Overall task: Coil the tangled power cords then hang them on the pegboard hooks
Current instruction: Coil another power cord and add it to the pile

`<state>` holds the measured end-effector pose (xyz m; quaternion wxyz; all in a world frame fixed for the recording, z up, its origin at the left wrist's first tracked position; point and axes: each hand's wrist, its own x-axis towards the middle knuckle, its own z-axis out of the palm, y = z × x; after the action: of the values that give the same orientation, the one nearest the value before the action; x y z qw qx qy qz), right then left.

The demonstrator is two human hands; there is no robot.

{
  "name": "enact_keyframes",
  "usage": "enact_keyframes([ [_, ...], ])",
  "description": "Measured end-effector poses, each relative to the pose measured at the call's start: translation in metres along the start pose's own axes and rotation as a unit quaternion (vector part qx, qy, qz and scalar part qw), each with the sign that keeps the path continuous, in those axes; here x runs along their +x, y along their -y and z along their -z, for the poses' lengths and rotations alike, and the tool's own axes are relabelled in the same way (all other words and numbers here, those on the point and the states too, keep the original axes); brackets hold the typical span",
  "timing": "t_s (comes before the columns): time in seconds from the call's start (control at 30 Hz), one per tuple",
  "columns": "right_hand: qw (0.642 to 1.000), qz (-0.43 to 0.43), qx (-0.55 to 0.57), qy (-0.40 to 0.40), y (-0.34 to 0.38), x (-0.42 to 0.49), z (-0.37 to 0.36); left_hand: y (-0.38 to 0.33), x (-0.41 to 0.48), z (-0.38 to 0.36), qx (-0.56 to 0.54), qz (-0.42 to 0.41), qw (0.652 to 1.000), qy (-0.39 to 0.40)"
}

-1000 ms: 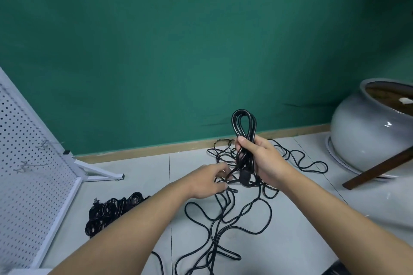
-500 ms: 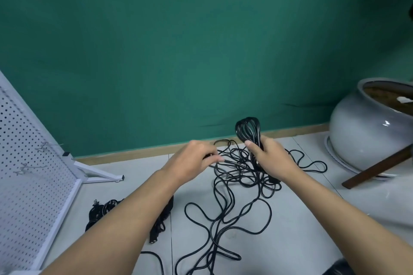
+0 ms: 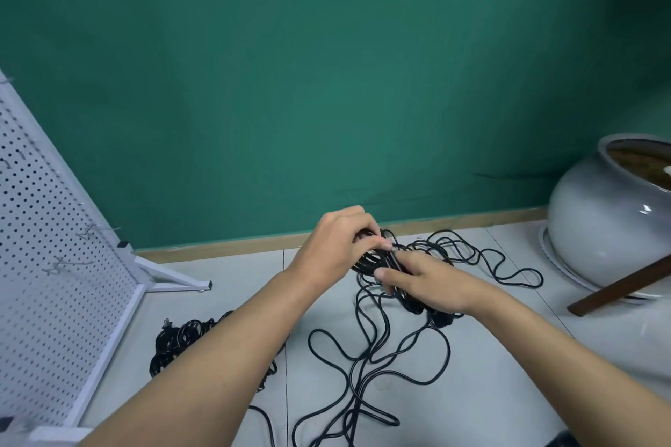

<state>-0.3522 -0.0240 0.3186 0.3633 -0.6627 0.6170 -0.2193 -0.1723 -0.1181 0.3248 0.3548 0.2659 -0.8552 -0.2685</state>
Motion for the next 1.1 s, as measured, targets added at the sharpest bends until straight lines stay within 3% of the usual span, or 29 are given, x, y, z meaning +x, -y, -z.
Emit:
enact_keyframes([
  [0.1,0.999,-0.003,0.019,-0.033,-0.001,0.001,-0.002,0.000,0.000,0.000,0.012,0.012,0.999,-0.037],
  [0.2,0.998,0.008,0.030,-0.057,-0.003,0.000,0.004,0.005,-0.001,0.004,-0.034,0.081,0.995,-0.050],
  [0.37,0.994,0.025,0.043,-0.097,-0.006,-0.003,0.014,0.019,-0.009,0.006,-0.121,0.204,0.970,0.056],
  [0.47,0.996,0.028,0.045,-0.072,-0.006,-0.008,0.020,0.017,-0.006,0.002,-0.160,0.203,0.965,0.051],
  [0.6,0.998,0.030,0.046,-0.038,-0.009,-0.017,0.024,0.015,0.003,-0.012,-0.134,0.148,0.978,0.059],
  [0.73,0.995,0.017,0.037,-0.085,-0.019,-0.027,0.031,0.018,0.008,-0.021,-0.096,0.168,0.981,0.024],
  [0.9,0.972,-0.024,0.059,-0.225,-0.030,-0.028,0.028,-0.012,0.013,-0.033,-0.242,0.274,0.930,0.030],
  [1.1,0.980,-0.033,0.116,-0.157,-0.031,-0.021,0.026,-0.023,0.021,-0.040,-0.301,0.344,0.889,-0.026],
])
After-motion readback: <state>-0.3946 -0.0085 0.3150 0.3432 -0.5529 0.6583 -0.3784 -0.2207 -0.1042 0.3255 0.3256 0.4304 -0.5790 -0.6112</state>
